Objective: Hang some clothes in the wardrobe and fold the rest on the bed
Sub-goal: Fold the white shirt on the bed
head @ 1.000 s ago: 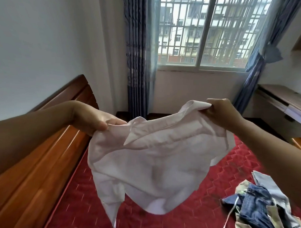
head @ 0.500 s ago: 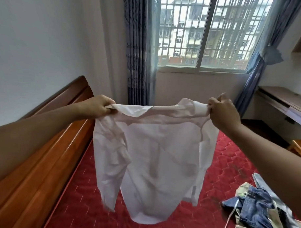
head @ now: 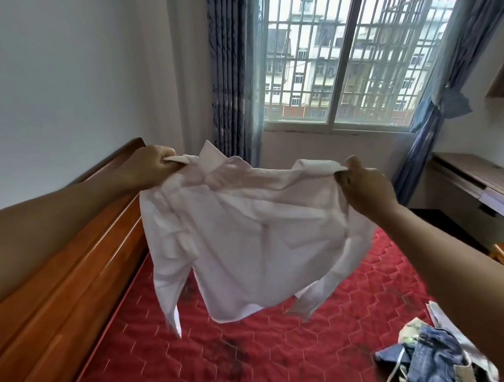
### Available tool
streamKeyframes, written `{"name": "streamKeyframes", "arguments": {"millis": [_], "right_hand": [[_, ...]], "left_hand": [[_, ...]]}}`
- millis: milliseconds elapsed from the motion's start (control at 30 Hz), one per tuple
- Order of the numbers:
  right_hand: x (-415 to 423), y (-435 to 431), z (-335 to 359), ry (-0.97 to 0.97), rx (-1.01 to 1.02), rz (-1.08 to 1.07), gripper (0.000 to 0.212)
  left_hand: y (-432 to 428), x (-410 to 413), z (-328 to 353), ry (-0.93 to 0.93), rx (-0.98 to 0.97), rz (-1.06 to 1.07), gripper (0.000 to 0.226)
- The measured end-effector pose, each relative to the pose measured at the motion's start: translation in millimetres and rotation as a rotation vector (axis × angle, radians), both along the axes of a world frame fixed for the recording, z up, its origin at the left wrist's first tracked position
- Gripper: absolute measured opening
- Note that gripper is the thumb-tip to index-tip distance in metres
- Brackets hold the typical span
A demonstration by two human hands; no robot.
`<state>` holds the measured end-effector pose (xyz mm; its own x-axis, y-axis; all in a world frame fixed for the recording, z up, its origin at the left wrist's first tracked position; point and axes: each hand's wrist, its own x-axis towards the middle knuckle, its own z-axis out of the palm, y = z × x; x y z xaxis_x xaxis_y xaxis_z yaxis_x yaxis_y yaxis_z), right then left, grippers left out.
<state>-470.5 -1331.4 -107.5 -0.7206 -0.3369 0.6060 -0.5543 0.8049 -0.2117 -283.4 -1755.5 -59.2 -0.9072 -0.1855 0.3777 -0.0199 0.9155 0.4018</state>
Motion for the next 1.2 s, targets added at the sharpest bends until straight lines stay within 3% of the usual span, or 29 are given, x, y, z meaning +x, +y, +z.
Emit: {"name": "streamKeyframes", "arguments": {"millis": [100, 167, 233, 367, 467, 600, 633, 700, 767, 867, 933, 1000, 1133, 1200], "right_hand": [[-0.8, 20.3, 1.6, 0.159, 0.364, 0.132, 0.051], [-6.8, 25.1, 0.5, 0.159, 0.419, 0.185, 0.043], [-12.8, 23.5, -1.1, 0.071, 0.308, 0.17, 0.027], [-14.3, 20.2, -5.6, -0.055, -0.048, 0.067, 0.016], [-15.7, 13.8, 0.8, -0.146, -0.222, 0.02, 0.02], [-13.7, 8.1, 19.4, -0.414, -0.573, 0.135, 0.025], [-12.1, 8.2, 21.2, -0.418, -0.574, 0.156, 0.022], [-10.4, 9.5, 20.3, -0.353, -0.361, 0.155, 0.007], [-9.3, 10.7, 17.5, -0.269, -0.141, 0.137, 0.016], [-6.7, 11.1, 11.0, -0.104, -0.086, 0.17, 0.023], [-9.3, 14.0, -5.0, -0.035, -0.039, 0.17, 0.025], [-14.0, 18.1, -26.6, -0.097, -0.026, 0.127, 0.025], [-24.3, 16.9, -59.9, -0.359, -0.294, 0.004, 0.011], [-30.2, 13.3, -68.6, -0.444, -0.36, -0.002, 0.02]], "left_hand": [[-20.7, -2.6, -1.4, 0.004, -0.085, 0.023, 0.045], [-28.9, -5.7, -3.6, 0.046, -0.104, 0.006, 0.052], [-35.4, -10.4, -5.5, 0.082, -0.097, -0.012, 0.053], [-42.5, -17.5, -8.6, 0.085, -0.1, -0.019, 0.043], [-41.6, -18.5, -5.1, 0.064, -0.073, -0.044, 0.033], [-40.5, -11.1, -1.3, -0.001, 0.038, -0.122, 0.023], [-40.6, -9.2, -2.5, -0.027, 0.066, -0.136, 0.02], [-37.4, -6.7, -6.1, -0.017, 0.146, -0.141, 0.022], [-29.9, -7.0, -6.1, 0.105, 0.241, -0.116, 0.027], [-21.8, -10.9, -6.2, 0.25, 0.24, -0.043, 0.027], [-24.3, -11.0, -16.8, 0.148, 0.113, -0.022, 0.031], [-27.2, -9.6, -36.7, -0.011, 0.047, -0.045, 0.037], [-22.3, -17.1, -71.0, -0.203, 0.124, -0.093, 0.046], [-22.7, -22.6, -79.9, -0.253, 0.171, -0.118, 0.043]]}}
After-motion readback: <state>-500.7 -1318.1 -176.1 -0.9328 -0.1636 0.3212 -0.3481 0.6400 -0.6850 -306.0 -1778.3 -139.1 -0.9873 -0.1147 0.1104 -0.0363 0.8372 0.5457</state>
